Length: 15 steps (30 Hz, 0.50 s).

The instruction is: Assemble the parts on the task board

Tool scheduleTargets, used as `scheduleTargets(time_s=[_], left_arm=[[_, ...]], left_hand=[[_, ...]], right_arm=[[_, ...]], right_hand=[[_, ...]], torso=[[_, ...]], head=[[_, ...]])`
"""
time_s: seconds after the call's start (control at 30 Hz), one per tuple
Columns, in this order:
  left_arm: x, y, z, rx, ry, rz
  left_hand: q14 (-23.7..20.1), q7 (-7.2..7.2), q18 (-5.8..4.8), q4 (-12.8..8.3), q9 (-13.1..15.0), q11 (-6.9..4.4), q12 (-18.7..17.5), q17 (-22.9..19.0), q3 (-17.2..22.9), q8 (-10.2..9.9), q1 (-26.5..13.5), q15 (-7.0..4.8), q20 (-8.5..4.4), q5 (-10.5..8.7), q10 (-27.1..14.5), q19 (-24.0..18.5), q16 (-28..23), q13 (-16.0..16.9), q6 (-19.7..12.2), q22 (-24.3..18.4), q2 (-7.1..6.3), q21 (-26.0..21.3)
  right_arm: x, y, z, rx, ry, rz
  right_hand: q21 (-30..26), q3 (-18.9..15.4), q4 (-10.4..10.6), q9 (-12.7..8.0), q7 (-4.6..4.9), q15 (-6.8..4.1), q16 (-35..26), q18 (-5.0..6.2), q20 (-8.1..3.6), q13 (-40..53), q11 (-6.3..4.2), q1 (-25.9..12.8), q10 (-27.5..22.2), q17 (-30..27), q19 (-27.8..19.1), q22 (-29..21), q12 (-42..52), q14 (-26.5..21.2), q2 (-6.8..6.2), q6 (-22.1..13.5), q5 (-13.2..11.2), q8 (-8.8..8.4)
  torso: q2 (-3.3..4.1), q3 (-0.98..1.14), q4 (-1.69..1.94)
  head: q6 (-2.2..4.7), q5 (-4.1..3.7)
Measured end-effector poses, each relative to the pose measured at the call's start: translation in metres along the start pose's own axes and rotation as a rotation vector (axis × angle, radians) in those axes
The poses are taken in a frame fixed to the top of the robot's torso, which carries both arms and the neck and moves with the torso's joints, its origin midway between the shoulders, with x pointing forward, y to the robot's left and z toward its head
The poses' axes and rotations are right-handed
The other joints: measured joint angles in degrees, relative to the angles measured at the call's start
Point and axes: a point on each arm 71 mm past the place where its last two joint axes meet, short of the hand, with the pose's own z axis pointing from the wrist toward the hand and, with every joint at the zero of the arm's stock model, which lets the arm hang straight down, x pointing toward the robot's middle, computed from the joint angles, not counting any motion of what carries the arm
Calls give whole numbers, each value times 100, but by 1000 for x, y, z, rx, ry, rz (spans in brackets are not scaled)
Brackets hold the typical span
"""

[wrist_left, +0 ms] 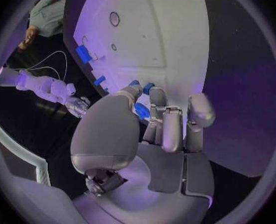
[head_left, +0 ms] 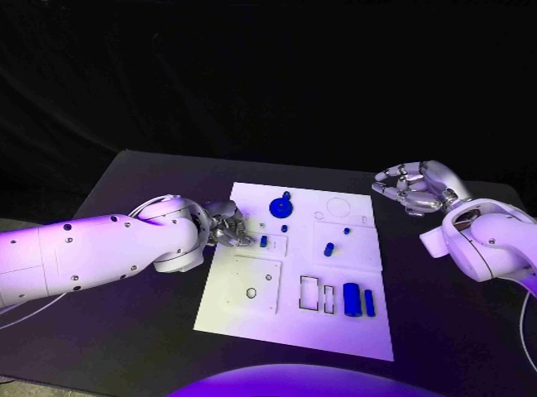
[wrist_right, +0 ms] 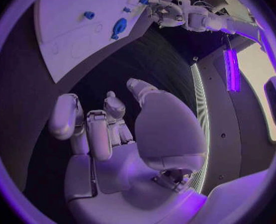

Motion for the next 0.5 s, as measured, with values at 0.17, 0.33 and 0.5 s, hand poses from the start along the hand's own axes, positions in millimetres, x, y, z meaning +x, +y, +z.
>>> scheduleTargets(time_s=[0.17, 0.33, 0.5], left_arm=[[0, 0, 0, -1, 5, 3], [1, 0, 0, -1, 12, 7], [1, 0, 1, -2, 16, 9]], left_hand=[[0, 0, 0, -3, -20, 8, 0, 0, 128, 32, 119, 0, -19, 0, -8, 19, 0, -11, 0, 12, 14, 0], [-12, -1, 0, -5, -39, 8, 32, 0, 284, 66, 266, -11, -19, 21, -8, 19, 0, -22, -42, 20, -9, 0], [-21, -1, 0, -15, -64, -12, 32, 0, 425, 93, 371, -20, -19, 20, -28, 19, 0, -64, -42, 30, -40, 23]], right_arm=[[0, 0, 0, 0, 0, 0], [0, 0, 0, 1, 0, 0], [0, 0, 0, 2, 0, 0]], right_hand=[[0, 0, 0, 0, 0, 0, 0, 0, 0, 0, 0, 0, 0, 0, 0, 0, 0, 0, 0, 0, 0, 0], [0, 0, 0, 0, 0, 0, 0, 0, 0, 0, 0, 0, 0, 0, 0, 0, 0, 0, 0, 0, 0, 0], [0, -17, 17, 0, 0, 0, -32, 0, 0, 0, 0, 0, 0, 0, 0, 0, 0, 0, 0, 0, 0, 44]], torso=[[1, -3, 0], [1, -1, 0], [-1, 1, 0]], head=[[-16, -3], [-21, -7], [-26, -11]])
